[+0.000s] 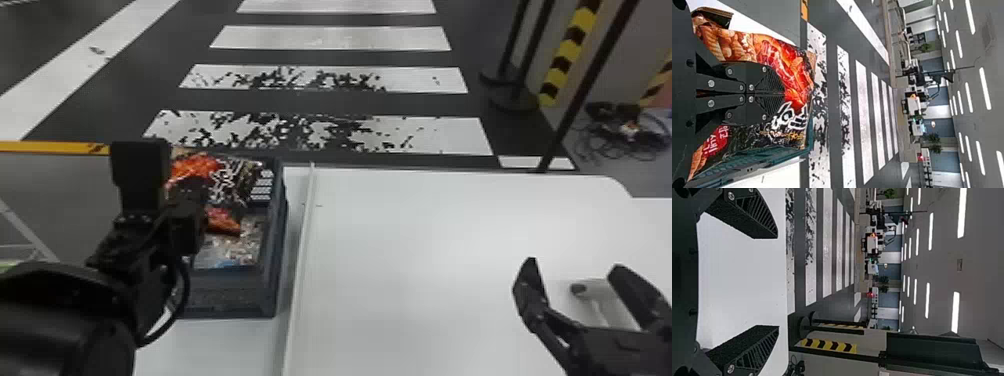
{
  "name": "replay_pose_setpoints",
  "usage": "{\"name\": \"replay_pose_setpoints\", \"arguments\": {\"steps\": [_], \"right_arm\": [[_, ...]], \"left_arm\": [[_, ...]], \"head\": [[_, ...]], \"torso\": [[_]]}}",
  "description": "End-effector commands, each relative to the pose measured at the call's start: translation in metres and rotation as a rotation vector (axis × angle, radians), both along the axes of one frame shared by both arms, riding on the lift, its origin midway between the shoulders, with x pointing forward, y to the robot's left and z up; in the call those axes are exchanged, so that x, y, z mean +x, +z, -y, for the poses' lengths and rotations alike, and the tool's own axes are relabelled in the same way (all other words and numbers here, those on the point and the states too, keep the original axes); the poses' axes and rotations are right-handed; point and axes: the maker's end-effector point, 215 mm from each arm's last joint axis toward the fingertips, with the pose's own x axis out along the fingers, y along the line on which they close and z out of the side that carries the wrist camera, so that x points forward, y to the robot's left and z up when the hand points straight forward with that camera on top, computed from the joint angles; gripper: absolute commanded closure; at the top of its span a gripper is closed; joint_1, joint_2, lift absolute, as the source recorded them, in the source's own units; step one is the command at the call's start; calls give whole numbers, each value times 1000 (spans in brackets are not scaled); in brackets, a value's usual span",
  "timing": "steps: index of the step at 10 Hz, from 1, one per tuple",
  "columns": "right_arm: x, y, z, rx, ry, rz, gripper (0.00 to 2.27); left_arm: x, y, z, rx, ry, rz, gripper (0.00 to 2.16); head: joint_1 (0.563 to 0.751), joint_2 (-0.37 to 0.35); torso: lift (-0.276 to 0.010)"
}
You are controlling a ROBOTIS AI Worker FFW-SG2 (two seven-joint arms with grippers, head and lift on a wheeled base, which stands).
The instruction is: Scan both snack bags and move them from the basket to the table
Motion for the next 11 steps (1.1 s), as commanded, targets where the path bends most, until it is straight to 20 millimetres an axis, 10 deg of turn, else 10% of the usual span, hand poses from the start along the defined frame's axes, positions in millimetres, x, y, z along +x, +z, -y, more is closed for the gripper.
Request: {"name": "replay_pose_setpoints", "arguments": {"steps": [1,7,11], "right_arm": [[2,1,0,0,0,3,110],[10,3,1,10,-2,16,110],[11,4,-2,13,1,19,110]], "left_arm": [[-5,17,10,-6,-24,32,2138],[-24,27,116,-69,-231,38,2138],[-44,-16,210,-60,-424,-47,2138]], "head": [[695,41],[695,-64],[695,-178]], "torso": [[-98],[-98],[-98]]}}
